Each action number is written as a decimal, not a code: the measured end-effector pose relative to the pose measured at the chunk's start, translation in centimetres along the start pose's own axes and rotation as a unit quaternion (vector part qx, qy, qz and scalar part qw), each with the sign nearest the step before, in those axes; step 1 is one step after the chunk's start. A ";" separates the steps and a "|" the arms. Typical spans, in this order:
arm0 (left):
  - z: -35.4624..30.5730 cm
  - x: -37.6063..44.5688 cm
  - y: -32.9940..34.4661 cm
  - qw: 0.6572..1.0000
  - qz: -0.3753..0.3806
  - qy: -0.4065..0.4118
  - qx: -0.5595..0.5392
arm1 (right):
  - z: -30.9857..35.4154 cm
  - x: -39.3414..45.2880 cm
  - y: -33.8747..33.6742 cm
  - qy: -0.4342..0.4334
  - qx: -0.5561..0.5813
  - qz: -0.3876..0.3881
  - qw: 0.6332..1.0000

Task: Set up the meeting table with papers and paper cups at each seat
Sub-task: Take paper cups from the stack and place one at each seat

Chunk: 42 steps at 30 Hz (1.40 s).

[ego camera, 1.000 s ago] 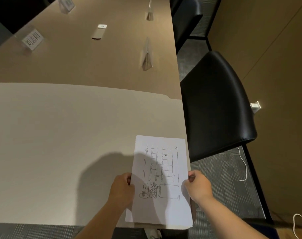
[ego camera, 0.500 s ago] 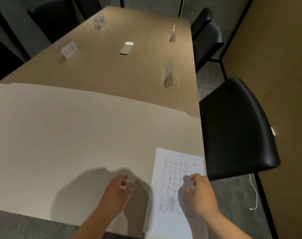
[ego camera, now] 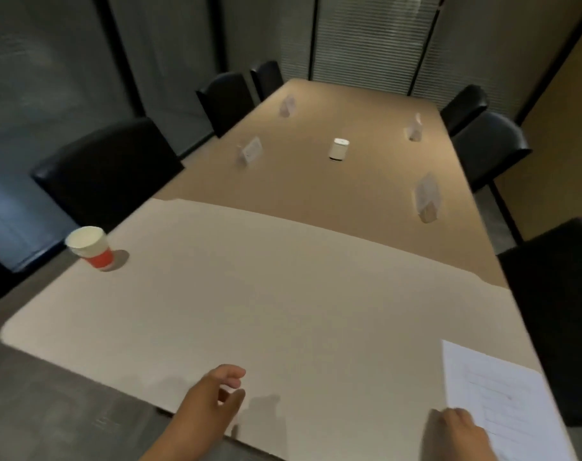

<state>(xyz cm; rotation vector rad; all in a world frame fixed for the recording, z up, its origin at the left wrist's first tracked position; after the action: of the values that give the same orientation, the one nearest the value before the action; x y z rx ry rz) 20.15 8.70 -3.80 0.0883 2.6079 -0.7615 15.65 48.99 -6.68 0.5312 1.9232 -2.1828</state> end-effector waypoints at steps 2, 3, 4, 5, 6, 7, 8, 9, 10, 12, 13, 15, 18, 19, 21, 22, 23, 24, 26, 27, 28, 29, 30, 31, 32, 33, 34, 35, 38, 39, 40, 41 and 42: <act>0.8 -0.5 -2.9 1.000 -0.012 0.019 0.004 | -1.8 1.3 2.6 -0.002 0.022 -0.063 0.998; 1.6 -0.8 -5.1 0.999 -0.026 0.022 0.002 | -1.2 1.8 3.9 -0.012 0.020 -0.064 0.998; 2.4 -1.1 -6.9 0.999 -0.037 0.023 0.001 | 0.9 1.5 3.0 -0.033 0.003 -0.041 0.999; 3.4 -1.4 -8.7 0.999 -0.043 0.020 -0.003 | 3.4 1.0 1.6 -0.034 -0.012 -0.027 0.999; 4.4 -1.5 -10.4 0.999 -0.049 0.016 -0.005 | 6.0 0.8 0.0 -0.047 -0.047 -0.044 0.997; 4.7 -1.5 -11.5 0.998 -0.054 0.015 -0.011 | 7.9 1.3 -0.9 -0.061 -0.070 -0.029 0.995; 5.1 -1.4 -12.6 0.998 -0.061 0.015 -0.017 | 9.7 2.4 -1.3 -0.071 -0.044 -0.017 0.996; 5.7 -1.2 -14.0 0.997 -0.068 0.011 -0.023 | 12.4 3.6 -1.2 -0.074 -0.012 0.020 0.997; 6.3 -0.8 -15.5 0.997 -0.075 0.008 -0.027 | 15.6 4.9 -0.3 -0.073 0.000 0.066 0.995; 7.2 0.3 -17.9 0.995 -0.092 0.002 -0.037 | 22.6 5.8 -0.2 -0.118 0.039 0.074 0.989; 7.8 1.1 -19.3 0.994 -0.103 -0.002 -0.041 | 26.9 5.9 0.0 -0.155 0.053 0.071 0.984; 8.6 2.3 -22.0 0.991 -0.128 -0.008 -0.042 | 35.6 5.7 -0.5 -0.233 0.081 0.065 0.967; 10.1 4.2 -26.5 0.986 -0.163 -0.020 -0.034 | 47.8 5.1 -1.5 -0.330 0.098 0.055 0.937; 10.6 4.9 -28.1 0.984 -0.174 -0.027 -0.030 | 51.2 5.0 -1.6 -0.349 0.099 0.062 0.930; 11.4 6.2 -31.2 0.981 -0.188 -0.043 -0.018 | 57.0 5.0 -1.6 -0.376 0.098 0.078 0.918; 11.7 7.0 -32.6 0.980 -0.190 -0.052 -0.008 | 59.4 5.1 -1.7 -0.385 0.094 0.086 0.914; 12.2 8.1 -34.3 0.979 -0.193 -0.061 0.004 | 62.0 5.6 -1.8 -0.395 0.087 0.093 0.910; 12.5 8.9 -35.7 0.978 -0.196 -0.067 0.012 | 64.1 5.9 -1.9 -0.406 0.079 0.100 0.905; 13.3 11.0 -38.4 0.976 -0.206 -0.069 0.009 | 68.0 7.0 -2.0 -0.424 0.061 0.106 0.897; 13.8 12.0 -39.6 0.975 -0.209 -0.073 0.007 | 69.7 7.5 -2.0 -0.430 0.052 0.104 0.895; 14.3 12.7 -40.4 0.975 -0.208 -0.077 0.005 | 71.1 7.9 -2.1 -0.433 0.044 0.100 0.895; 14.9 13.3 -40.9 0.976 -0.199 -0.085 0.004 | 72.4 8.2 -2.1 -0.432 0.032 0.100 0.896; 15.4 13.7 -41.1 0.978 -0.186 -0.093 0.004 | 73.5 8.4 -2.1 -0.432 0.020 0.099 0.896; 15.8 14.2 -41.3 0.981 -0.169 -0.098 0.007 | 74.5 8.7 -2.1 -0.433 0.007 0.096 0.896; 16.4 14.8 -41.7 0.983 -0.152 -0.102 0.011 | 75.9 9.0 -2.0 -0.436 -0.003 0.092 0.895; 17.0 15.3 -42.0 0.985 -0.136 -0.106 0.013 | 77.1 9.2 -1.9 -0.438 -0.015 0.089 0.894; 17.7 16.0 -42.6 0.986 -0.124 -0.106 0.018 | 78.6 9.6 -1.7 -0.438 -0.029 0.085 0.894; 18.1 16.4 -42.9 0.987 -0.115 -0.111 0.025 | 79.5 9.8 -1.4 -0.439 -0.046 0.081 0.894; 20.5 18.0 -44.3 0.989 -0.067 -0.120 0.051 | 82.1 10.1 0.5 -0.427 -0.104 0.091 0.893; 21.3 18.5 -44.7 0.990 -0.045 -0.118 0.057 | 82.6 10.1 1.1 -0.420 -0.119 0.100 0.894; 22.2 19.1 -45.3 0.991 -0.024 -0.112 0.068 | 83.2 10.2 1.6 -0.410 -0.124 0.108 0.897; 22.8 19.6 -45.9 0.992 -0.005 -0.101 0.082 | 83.6 10.2 1.8 -0.399 -0.117 0.112 0.902; 23.2 20.3 -46.6 0.992 0.011 -0.089 0.094 | 84.2 10.4 1.8 -0.390 -0.100 0.108 0.909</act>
<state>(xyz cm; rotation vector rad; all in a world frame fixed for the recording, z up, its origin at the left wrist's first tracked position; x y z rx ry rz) 2.34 -44.17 -6.52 0.0999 2.3589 -0.9593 -5.31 -33.16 -4.14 -0.1567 1.5120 -1.6520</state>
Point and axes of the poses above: each hand's wrist, its own x-axis towards the middle knuckle, its own y-axis out of the palm, z = x × y, the point moved 8 cm from there along x, towards the middle knuckle, and after that the axes turned 6 degrees about z, right-handed, at the moved point
